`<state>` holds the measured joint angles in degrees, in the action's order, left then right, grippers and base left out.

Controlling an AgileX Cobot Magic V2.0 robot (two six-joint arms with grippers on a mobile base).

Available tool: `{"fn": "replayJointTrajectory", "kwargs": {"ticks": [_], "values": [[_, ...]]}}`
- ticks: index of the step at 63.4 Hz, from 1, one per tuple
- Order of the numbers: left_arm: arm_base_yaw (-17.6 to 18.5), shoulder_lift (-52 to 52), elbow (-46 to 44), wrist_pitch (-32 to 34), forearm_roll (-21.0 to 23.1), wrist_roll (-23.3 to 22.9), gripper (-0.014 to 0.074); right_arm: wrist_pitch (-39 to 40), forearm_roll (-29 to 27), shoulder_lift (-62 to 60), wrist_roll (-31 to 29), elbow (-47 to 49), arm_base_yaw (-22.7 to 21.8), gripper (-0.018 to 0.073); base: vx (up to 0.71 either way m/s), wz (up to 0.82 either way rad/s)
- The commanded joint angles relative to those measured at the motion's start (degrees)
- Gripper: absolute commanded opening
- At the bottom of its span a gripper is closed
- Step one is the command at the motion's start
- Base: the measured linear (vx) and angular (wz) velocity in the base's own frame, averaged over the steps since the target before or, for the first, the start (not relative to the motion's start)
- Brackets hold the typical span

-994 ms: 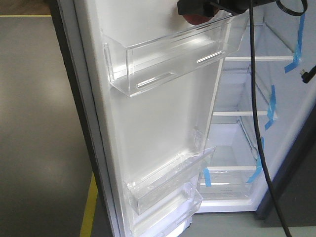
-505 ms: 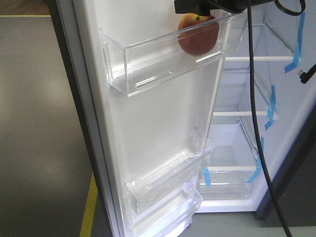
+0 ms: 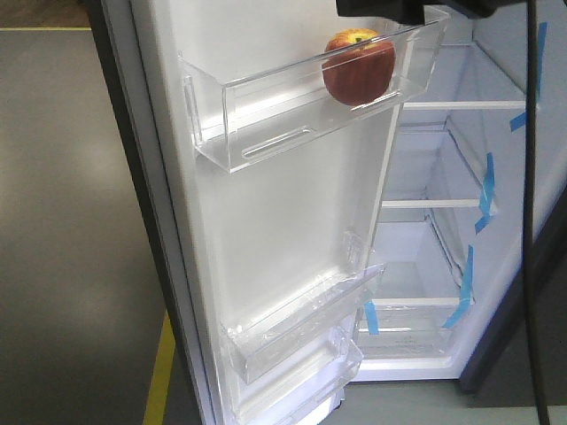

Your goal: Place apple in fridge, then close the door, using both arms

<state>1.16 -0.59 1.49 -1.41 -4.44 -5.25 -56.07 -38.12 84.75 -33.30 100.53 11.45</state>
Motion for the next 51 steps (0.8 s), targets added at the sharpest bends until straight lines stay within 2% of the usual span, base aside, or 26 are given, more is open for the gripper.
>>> {"fn": "replayJointTrajectory", "kwargs": {"ticks": [1, 11, 19, 40, 51], "values": [[0.0, -1.0, 1.2, 4.1, 0.1, -0.2, -0.0006, 5.9, -4.9, -7.7, -3.4, -6.9, 0.1, 0.0573, 0.0, 0.0], [0.0, -1.0, 1.2, 4.1, 0.1, -0.2, -0.0006, 9.7, -10.1, -17.8, -8.1, -21.9, 0.1, 0.0573, 0.0, 0.0], [0.0, -1.0, 1.2, 4.1, 0.1, -0.2, -0.0006, 10.9, -12.1, -25.3, -10.0, -32.6, 0.1, 0.0573, 0.0, 0.0], [0.0, -1.0, 1.2, 4.1, 0.1, -0.2, -0.0006, 10.1, -12.3, -42.5, -10.0, -55.2, 0.1, 0.0572, 0.0, 0.0], [0.0, -1.0, 1.2, 4.1, 0.1, -0.2, -0.0006, 7.9, -12.6, -51.2, -8.2, -63.4, 0.1, 0.0568, 0.0, 0.0]]}}
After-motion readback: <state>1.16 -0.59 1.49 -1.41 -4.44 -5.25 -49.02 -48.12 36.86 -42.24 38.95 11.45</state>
